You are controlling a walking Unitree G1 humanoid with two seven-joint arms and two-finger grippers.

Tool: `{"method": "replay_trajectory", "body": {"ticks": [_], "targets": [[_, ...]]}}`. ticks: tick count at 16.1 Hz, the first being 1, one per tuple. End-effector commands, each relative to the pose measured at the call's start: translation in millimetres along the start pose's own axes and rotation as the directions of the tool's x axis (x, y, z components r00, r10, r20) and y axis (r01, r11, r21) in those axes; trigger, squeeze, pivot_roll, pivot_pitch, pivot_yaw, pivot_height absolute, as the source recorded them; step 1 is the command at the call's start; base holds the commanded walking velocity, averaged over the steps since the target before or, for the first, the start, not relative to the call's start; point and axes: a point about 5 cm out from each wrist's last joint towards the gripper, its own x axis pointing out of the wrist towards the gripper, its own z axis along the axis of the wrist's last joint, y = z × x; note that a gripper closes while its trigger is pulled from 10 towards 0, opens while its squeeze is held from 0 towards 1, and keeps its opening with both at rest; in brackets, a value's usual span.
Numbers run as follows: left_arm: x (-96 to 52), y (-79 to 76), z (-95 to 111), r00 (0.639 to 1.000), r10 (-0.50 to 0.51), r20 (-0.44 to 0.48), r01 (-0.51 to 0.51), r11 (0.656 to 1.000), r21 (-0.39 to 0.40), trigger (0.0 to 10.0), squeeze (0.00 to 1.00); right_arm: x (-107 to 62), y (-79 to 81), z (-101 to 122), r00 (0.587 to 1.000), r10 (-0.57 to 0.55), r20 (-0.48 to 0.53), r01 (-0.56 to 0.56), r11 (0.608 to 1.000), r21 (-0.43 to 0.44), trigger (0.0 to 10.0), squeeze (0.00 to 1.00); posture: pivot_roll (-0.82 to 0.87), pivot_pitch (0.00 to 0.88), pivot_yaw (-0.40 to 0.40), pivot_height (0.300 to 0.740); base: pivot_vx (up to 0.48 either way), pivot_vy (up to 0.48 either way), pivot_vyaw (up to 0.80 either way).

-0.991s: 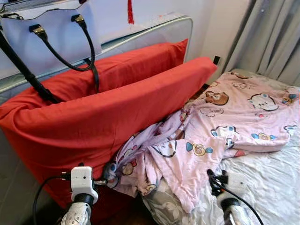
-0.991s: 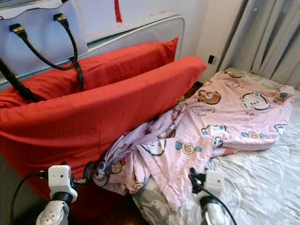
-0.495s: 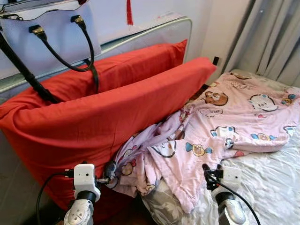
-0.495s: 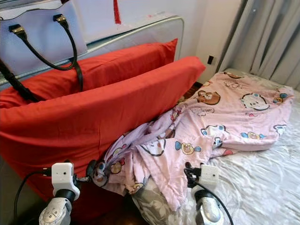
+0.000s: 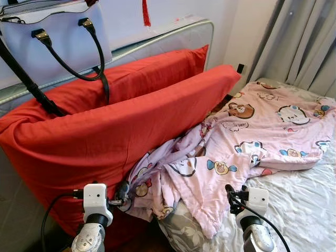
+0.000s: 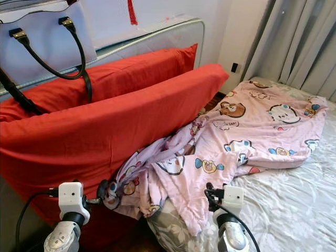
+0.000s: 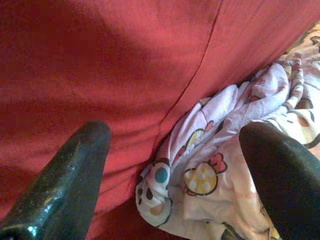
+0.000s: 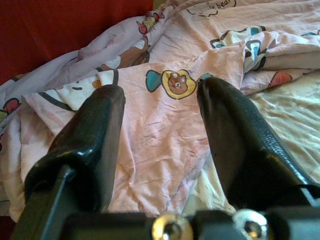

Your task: Clean up the room

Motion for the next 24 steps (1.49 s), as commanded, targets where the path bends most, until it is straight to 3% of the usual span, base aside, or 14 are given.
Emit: {"method": "replay_trajectory", "body": {"ticks": [1,5,17,19,22,24], "targets": [[2.1,-2.4,2.2,1.0,-0.01,-0.004,0.01,1.0,-0.01,10.0,0.0,0.2,-1.6,-1.2,1.0,-0.018,-0.013,0.018,1.0,0.017,10.0,0.0,0.0,0.0,-0.025,0.74,0.0,0.48,0.0],[1.0,0.7,1.1,1.0,-0.001,-0.012,0.001,1.0,-0.002,10.0,0.0,2.4,-3.0,1.3,0.999,-0.031,-0.012,0.031,0.999,0.019,10.0,0.0,0.0,0.0,-0.026,0.74,0.0,0.48,-0.59],[2.8,0.1,6.9,1.0,-0.009,0.012,0.009,1.0,0.018,10.0,0.0,4.9,-3.0,3.8,0.999,-0.047,-0.012,0.047,0.999,0.02,10.0,0.0,0.0,0.0,-0.03,0.74,0.0,0.0,0.0],[3.6,-0.6,6.9,1.0,-0.011,0.013,0.011,1.0,0.015,10.0,0.0,3.3,-2.8,-0.4,0.999,-0.044,-0.031,0.045,0.999,0.009,10.0,0.0,0.01,0.0,-0.03,0.74,0.0,0.0,0.0],[6.6,-3.9,10.3,1.0,-0.016,0.026,0.016,1.0,-0.006,10.0,0.0,4.5,4.5,3.9,1.0,0.028,-0.009,-0.029,0.995,-0.091,10.0,0.0,0.0,0.0,-0.029,0.74,0.0,0.0,0.0],[8.8,-6.3,12.8,0.999,-0.022,0.035,0.022,1.0,-0.014,10.0,0.0,5.0,6.2,5.0,0.999,0.045,-0.005,-0.045,0.994,-0.098,10.0,0.0,0.0,0.0,-0.029,0.74,0.0,0.0,0.0]]}}
